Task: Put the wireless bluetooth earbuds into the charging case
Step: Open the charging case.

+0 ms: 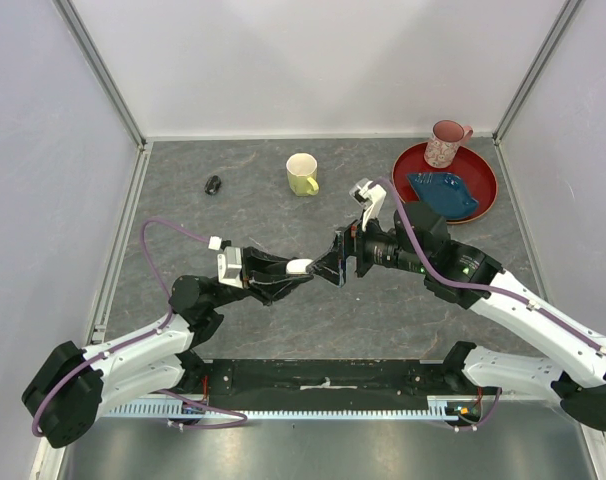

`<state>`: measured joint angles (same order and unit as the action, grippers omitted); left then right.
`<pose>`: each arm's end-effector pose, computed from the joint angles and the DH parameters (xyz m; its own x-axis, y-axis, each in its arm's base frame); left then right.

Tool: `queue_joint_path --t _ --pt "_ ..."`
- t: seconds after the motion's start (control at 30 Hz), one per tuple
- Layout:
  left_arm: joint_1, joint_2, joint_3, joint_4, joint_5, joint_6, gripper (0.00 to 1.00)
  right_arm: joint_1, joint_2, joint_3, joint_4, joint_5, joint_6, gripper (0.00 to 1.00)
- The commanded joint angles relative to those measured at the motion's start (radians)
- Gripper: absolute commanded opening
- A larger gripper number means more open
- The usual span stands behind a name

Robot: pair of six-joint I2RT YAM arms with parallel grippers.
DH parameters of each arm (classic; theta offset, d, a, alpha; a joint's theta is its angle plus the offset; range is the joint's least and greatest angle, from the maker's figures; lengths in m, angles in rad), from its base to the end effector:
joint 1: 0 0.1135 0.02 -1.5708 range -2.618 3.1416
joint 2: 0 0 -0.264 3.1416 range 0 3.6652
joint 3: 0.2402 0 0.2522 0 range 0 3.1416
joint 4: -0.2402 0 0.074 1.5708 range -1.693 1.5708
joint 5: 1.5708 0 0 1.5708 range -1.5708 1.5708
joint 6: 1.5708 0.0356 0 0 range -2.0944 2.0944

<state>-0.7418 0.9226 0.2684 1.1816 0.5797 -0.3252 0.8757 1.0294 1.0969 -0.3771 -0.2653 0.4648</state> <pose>0.1204 -0.1368 0.2747 0.0595 -0.4171 -0.9069 0.9848 0.1728 -0.0148 0.1385 0.1807 0.3831 -0.5783 -0.0181 -0.8156 -0.7180 0.4859 0.4983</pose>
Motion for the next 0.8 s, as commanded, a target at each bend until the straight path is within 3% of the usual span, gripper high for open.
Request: queue_joint_path --t 0.0,0.77 --pt "-0.001 -0.002 0.038 0.062 0.035 -0.021 0.02 0.005 0.000 0.020 0.047 0.044 0.009 0.98" --pt "-0.001 -0.008 0.031 0.075 -0.006 -0.026 0.02 0.006 0.014 0.017 0.027 -0.046 -0.037 0.98"
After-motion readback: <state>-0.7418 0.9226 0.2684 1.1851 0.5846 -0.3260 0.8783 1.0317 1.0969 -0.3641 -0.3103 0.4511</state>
